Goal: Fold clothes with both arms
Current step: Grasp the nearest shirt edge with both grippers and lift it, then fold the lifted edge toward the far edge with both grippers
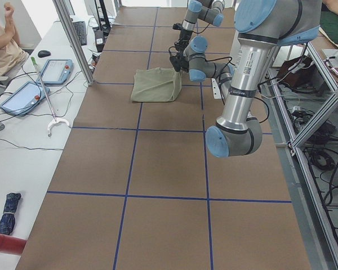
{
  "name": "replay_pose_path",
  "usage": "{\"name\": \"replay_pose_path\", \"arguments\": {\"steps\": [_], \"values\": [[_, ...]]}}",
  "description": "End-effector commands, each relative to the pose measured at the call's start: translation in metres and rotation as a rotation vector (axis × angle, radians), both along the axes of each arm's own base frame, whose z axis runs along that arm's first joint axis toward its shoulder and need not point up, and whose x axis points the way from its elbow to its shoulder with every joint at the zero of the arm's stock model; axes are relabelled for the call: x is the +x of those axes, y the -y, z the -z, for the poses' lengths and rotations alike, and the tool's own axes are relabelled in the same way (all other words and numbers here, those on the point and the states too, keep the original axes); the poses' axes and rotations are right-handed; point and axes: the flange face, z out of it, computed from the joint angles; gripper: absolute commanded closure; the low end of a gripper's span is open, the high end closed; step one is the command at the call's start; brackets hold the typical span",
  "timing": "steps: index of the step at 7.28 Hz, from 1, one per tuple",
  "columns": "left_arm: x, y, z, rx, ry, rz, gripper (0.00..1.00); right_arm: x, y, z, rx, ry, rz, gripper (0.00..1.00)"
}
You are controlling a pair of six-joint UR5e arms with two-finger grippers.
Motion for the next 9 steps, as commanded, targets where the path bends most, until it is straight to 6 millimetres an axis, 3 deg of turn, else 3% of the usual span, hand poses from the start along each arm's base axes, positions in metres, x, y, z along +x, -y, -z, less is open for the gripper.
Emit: {"name": "replay_pose_path", "arguments": {"steps": [1,2,4,5,7,8,9], "values": [[0.004,0.059,-0.018,0.043,0.079,0.071,1.0,-0.005,0.069,0.0,-0.012,-0.038,-0.03,1.0],[0.002,0.081,-0.027,0.061,0.115,0.096,1.0,-0.012,0.089,0.0,-0.021,-0.052,-0.019,1.0],[0.017,0.123,-0.037,0.072,0.143,0.13,1.0,-0.039,0.135,0.007,-0.024,-0.047,-0.042,1.0],[0.023,0.133,-0.049,0.076,0.141,0.139,1.0,-0.047,0.155,-0.012,-0.023,-0.018,-0.039,1.0],[0.036,0.163,-0.064,0.096,0.156,0.159,1.0,-0.044,0.176,-0.022,-0.026,-0.02,-0.013,1.0],[0.044,0.185,-0.08,0.106,0.164,0.174,1.0,-0.049,0.195,-0.019,-0.019,-0.04,-0.011,1.0],[0.056,0.22,-0.108,0.136,0.187,0.193,1.0,-0.056,0.215,-0.039,-0.012,-0.095,0.018,1.0]]}}
